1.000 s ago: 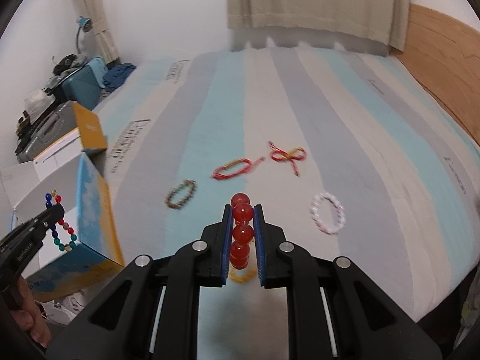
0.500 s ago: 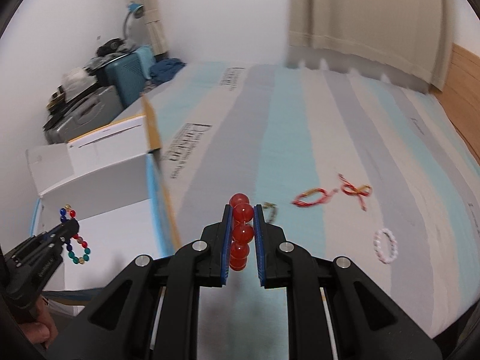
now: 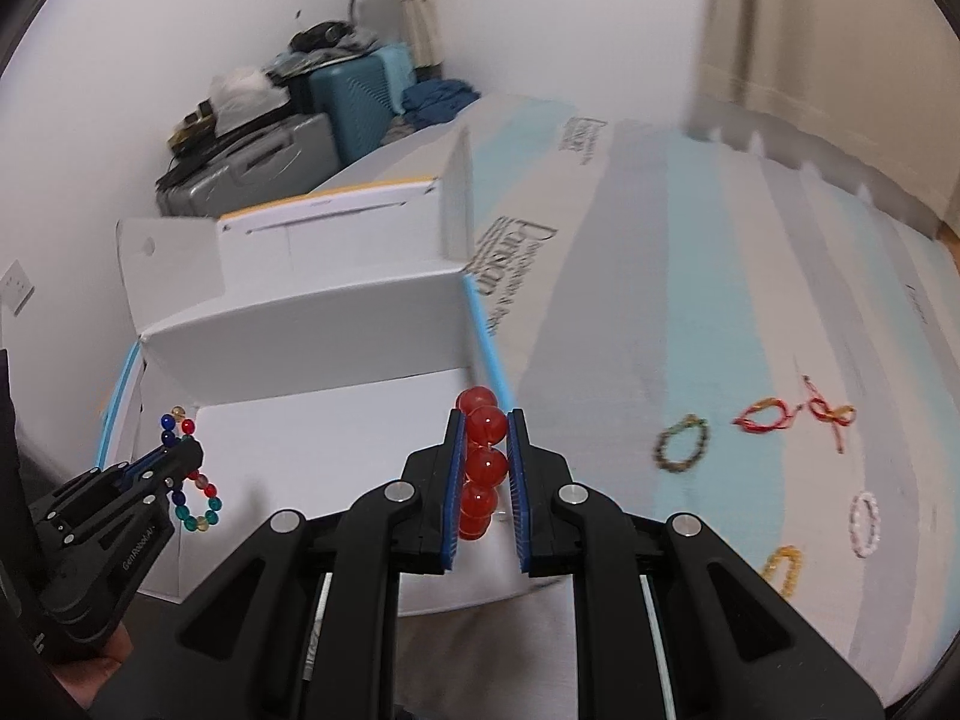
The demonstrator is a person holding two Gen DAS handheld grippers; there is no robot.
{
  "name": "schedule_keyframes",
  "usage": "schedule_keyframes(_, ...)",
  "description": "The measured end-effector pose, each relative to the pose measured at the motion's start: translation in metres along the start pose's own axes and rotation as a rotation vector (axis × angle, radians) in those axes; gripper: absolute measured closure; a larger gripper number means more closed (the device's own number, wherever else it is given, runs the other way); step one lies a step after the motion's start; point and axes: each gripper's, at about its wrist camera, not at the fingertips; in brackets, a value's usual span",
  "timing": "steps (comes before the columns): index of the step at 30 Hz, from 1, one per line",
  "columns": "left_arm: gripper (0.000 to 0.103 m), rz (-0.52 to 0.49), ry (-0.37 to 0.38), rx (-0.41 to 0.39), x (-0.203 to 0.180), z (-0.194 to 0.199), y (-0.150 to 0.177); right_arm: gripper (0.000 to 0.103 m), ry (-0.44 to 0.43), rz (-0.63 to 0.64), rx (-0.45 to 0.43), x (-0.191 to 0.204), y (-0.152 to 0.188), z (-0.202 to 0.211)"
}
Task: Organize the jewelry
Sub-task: 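Carry both held bracelets into the white cardboard box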
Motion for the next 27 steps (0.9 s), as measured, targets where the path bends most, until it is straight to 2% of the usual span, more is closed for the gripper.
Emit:
schedule_keyframes(12, 0.094, 0.036, -0.032, 0.085, 0.022, -0.03, 0.003, 0.09, -0.058, 0.081, 0.116, 0.044, 0.001, -0.049)
schedule_keyframes(27, 0.094, 0.014, -0.103, 0.164, 0.021, -0.049, 0.005, 0.09, -0.053, 0.136, 0.283, 0.061, 0.012, -0.102)
Point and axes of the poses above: each gripper's, at about its wrist camera, not at the fingertips, and z roughly against the way its jaws point, x to its left, y to its underside, and after that the axes turned 10 degrees about x, right-handed
